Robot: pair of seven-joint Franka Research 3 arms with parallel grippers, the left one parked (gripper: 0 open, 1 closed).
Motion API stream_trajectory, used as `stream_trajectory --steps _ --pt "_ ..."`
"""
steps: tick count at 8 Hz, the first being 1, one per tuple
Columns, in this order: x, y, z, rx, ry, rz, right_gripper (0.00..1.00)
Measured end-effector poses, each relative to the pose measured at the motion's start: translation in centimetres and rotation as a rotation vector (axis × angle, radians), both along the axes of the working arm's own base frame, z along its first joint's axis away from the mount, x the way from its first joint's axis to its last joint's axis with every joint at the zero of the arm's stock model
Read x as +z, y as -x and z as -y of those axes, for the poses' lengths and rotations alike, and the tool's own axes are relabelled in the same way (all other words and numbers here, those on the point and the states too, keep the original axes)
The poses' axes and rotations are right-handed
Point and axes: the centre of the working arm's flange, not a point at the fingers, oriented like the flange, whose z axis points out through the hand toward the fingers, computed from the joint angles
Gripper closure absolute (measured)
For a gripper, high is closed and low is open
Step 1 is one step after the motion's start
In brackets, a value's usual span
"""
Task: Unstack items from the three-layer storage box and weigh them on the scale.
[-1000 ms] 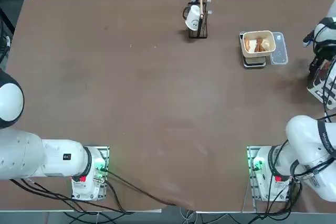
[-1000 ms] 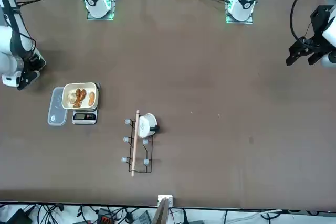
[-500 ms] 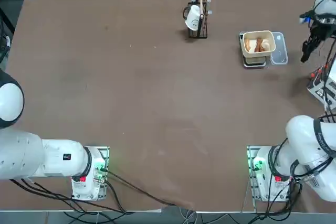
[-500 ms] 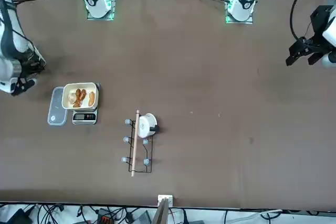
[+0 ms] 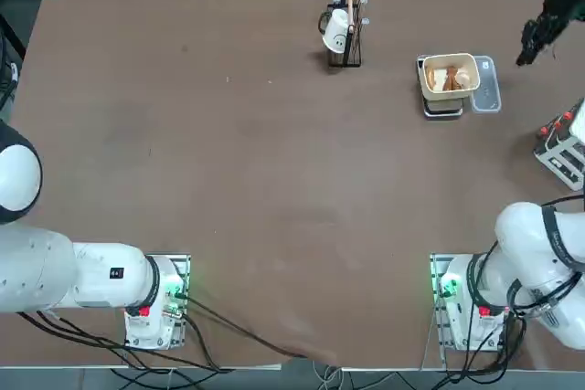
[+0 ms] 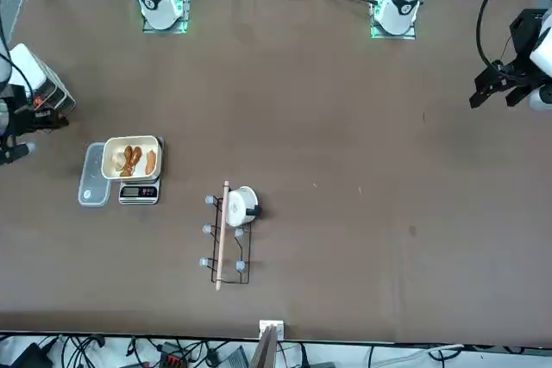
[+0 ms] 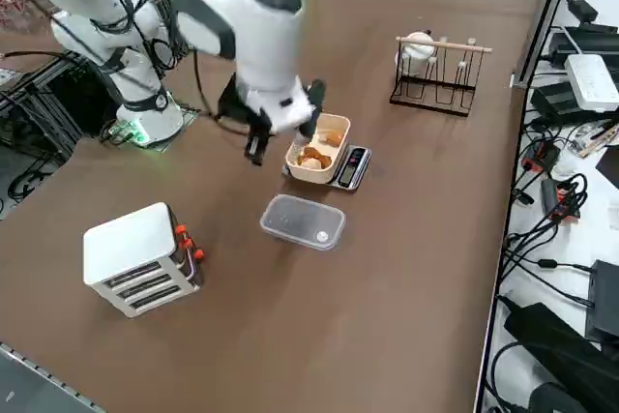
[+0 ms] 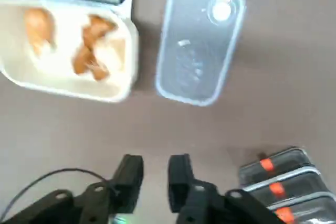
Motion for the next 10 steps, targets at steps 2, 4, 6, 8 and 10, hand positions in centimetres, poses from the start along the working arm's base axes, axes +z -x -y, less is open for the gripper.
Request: stream_trajectory --steps 2,4,6,8,10 --pt "3.9 -1.8 -4.1 -0.102 0.054 0.001 0.24" --pt "7.7 -2.2 -6.4 -0.202 0.106 -0.014 0.00" --pt "10.8 -1.6 -8.0 -0.238 0.135 -0.026 0.00" --pt "15.6 -1.3 -7.6 -0.270 0.163 0.044 0.00" --pt "18.5 -1.0 -9.5 -0.286 0.216 0.090 0.00"
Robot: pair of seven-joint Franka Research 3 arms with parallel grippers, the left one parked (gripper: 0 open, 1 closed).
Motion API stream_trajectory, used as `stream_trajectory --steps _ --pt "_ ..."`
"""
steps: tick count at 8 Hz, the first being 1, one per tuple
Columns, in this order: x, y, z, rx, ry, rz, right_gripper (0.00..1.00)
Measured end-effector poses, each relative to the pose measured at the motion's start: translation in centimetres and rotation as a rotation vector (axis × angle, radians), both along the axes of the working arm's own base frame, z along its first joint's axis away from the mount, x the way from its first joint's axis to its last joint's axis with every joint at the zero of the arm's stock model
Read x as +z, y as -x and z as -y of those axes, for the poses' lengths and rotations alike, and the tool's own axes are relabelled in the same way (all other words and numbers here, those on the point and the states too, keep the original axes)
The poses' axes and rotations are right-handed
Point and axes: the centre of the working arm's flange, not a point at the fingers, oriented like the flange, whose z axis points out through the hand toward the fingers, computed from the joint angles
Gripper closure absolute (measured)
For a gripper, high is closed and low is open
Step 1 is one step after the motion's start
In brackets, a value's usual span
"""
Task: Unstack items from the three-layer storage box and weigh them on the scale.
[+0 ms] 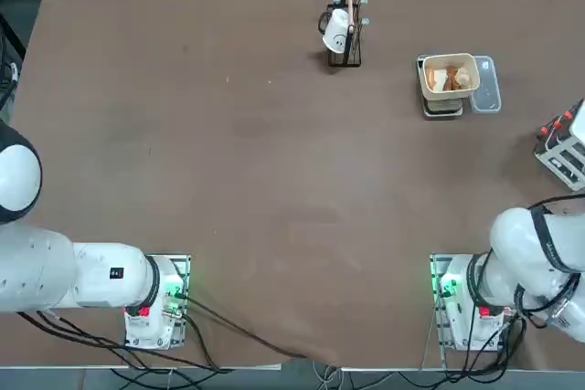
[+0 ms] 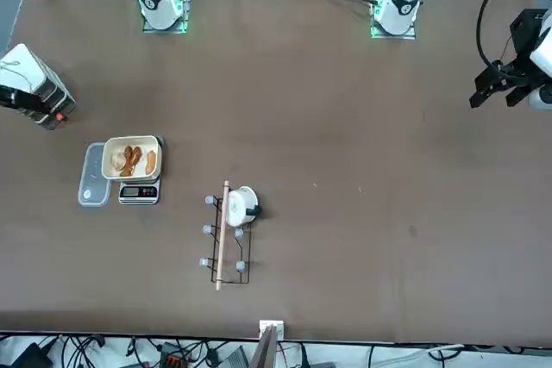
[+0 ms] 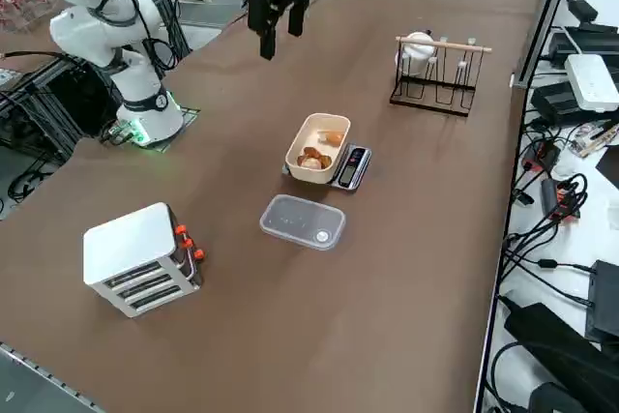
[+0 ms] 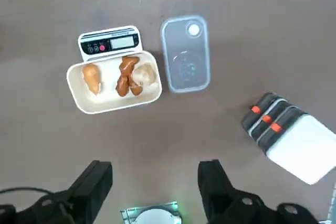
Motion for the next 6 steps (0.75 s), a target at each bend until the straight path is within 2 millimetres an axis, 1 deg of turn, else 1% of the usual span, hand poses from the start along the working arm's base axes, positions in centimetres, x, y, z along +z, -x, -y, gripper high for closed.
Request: stream_trajectory --steps 1,2,4,5,6 --pt "0.4 0.1 -1.4 -0.014 -0.023 0.001 0.00" --pt "0.6 0.2 -1.8 -0.045 -0.071 0.001 0.00" --pt "0.5 0.5 -1.6 -0.057 -0.101 0.017 0.00" --pt "-0.1 0.8 -2.7 -0.036 -0.083 0.045 0.00" --pt "-1.0 1.6 -4.6 -0.001 -0.056 0.077 0.00"
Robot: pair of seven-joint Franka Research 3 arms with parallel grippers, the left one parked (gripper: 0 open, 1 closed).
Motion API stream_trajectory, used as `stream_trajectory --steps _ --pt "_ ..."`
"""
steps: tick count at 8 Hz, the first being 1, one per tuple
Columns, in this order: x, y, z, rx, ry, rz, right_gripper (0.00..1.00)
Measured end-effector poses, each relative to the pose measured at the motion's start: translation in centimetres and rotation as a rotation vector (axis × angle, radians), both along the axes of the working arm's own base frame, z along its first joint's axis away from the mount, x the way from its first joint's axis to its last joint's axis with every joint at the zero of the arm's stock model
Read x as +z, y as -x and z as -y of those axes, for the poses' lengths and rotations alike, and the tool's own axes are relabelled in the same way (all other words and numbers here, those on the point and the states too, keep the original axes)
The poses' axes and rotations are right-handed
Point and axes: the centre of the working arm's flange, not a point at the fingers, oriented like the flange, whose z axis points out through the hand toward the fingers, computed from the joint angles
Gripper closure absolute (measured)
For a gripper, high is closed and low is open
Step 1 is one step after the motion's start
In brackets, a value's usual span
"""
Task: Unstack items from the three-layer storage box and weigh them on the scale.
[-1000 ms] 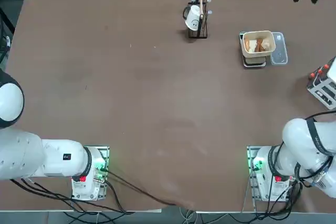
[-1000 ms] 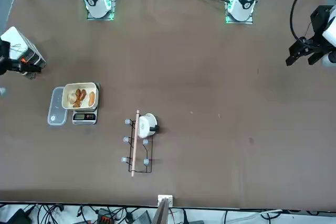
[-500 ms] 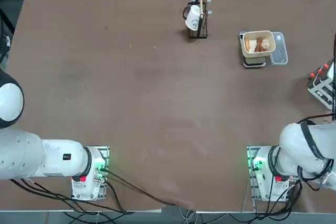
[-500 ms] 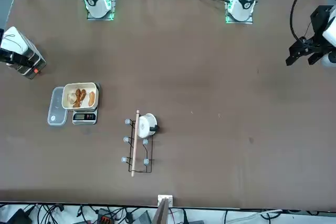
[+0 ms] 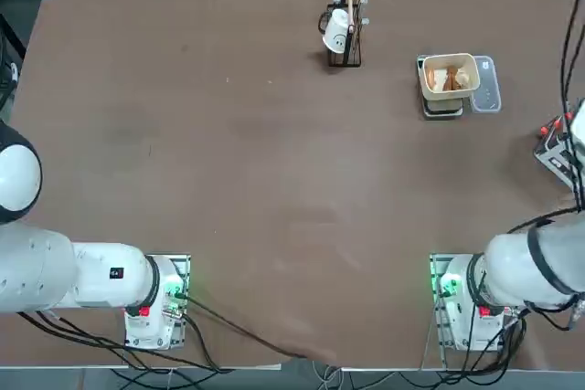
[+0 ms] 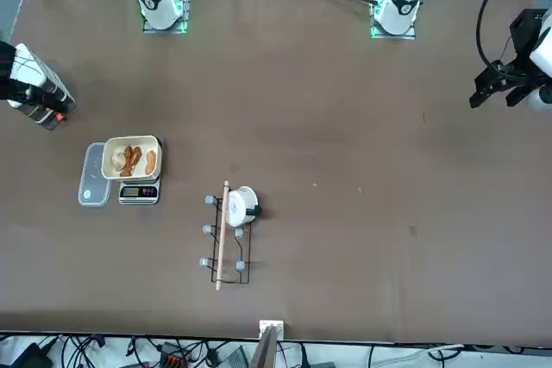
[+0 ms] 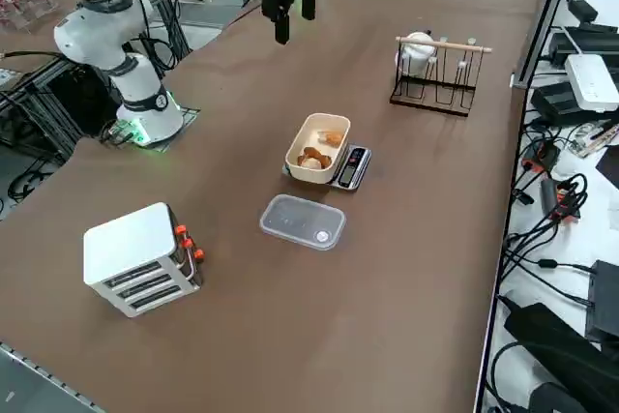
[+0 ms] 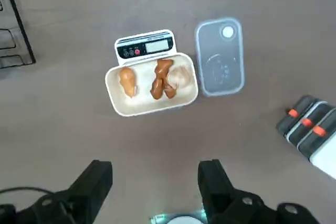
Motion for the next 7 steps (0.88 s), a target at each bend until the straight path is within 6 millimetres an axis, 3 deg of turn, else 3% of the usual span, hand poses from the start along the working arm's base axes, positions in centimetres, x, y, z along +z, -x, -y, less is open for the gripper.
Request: stream_trajectory --steps 1,3,4,7 --pt "-0.6 1.1 -2.0 0.038 0.024 0.027 0.00" --pt "1.0 2.5 -4.4 0.080 0.031 0.100 0.00" --pt "2.1 3.3 -4.6 0.094 0.032 0.104 0.00" --pt "2.4 4.7 -4.2 0.145 0.025 0.079 0.00"
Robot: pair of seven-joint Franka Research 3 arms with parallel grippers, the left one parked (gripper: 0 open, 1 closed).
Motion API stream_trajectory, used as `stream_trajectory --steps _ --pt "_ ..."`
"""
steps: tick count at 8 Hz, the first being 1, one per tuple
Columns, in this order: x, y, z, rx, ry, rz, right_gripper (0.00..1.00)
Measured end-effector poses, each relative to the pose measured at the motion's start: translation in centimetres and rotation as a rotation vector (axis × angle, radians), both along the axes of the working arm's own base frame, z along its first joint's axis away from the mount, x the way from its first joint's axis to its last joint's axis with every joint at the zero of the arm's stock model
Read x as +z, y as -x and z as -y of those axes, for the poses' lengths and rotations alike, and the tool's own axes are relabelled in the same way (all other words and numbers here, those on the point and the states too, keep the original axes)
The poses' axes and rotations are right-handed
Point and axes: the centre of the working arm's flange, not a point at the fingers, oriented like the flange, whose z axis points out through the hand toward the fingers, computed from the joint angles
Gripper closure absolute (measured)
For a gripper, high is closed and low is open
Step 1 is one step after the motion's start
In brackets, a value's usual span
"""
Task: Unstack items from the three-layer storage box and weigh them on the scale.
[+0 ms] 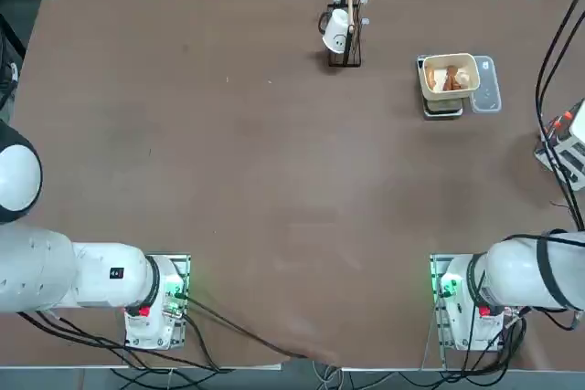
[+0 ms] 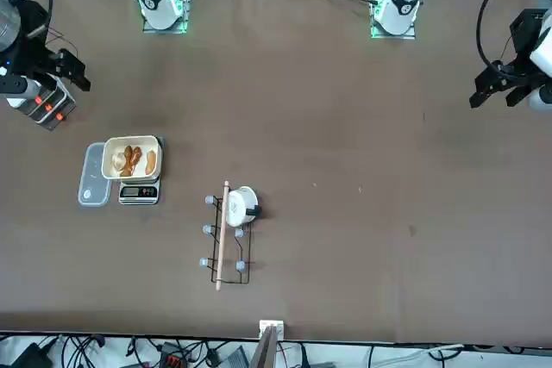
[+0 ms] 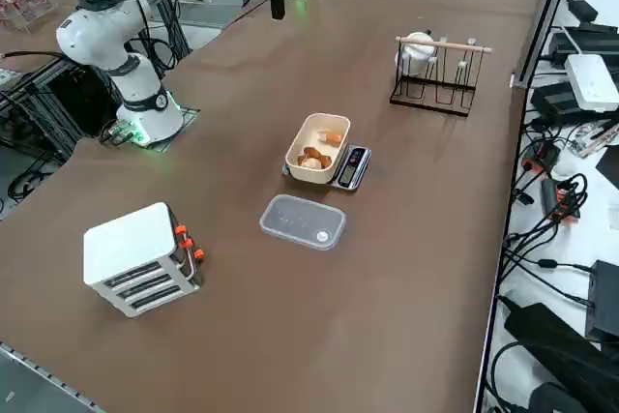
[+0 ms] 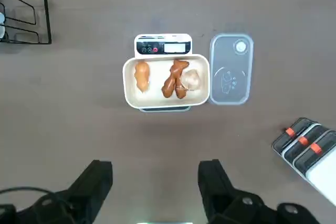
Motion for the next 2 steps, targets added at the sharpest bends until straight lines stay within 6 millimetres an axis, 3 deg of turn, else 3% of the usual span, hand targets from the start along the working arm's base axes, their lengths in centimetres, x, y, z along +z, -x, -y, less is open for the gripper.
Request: stream_trajectory --steps 2 --pt "0.33 0.15 1.50 -0.009 -0.004 0.006 0.00"
